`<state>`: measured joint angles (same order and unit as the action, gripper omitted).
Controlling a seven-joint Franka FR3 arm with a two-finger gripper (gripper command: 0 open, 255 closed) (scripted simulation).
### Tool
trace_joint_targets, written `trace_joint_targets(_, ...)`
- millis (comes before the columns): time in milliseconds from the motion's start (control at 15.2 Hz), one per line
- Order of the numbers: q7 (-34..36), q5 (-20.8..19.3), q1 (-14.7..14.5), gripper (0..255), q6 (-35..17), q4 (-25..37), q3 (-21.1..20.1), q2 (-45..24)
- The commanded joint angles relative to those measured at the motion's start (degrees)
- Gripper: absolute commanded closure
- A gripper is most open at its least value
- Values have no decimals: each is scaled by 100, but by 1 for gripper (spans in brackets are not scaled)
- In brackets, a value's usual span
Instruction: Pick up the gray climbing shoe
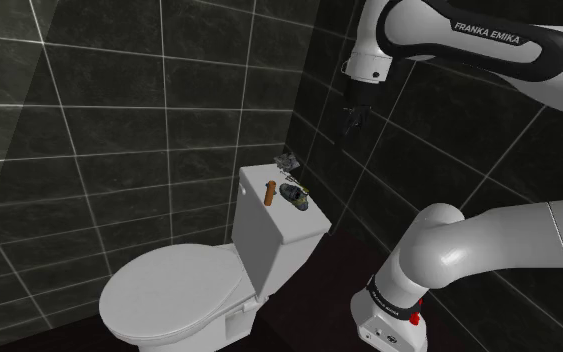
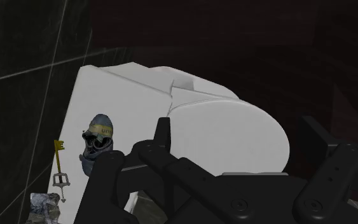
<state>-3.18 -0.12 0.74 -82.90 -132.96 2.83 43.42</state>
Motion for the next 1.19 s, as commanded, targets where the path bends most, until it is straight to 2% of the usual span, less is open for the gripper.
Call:
trace_joint_targets(0,0,0,0,0,0,0,0,0)
trace_joint_targets(594,-1006,-447,147,0,-1399,-594,801,-937)
trace_joint_targets(1122,-1923,-563,208,0,-2658,-585,1481,-2328)
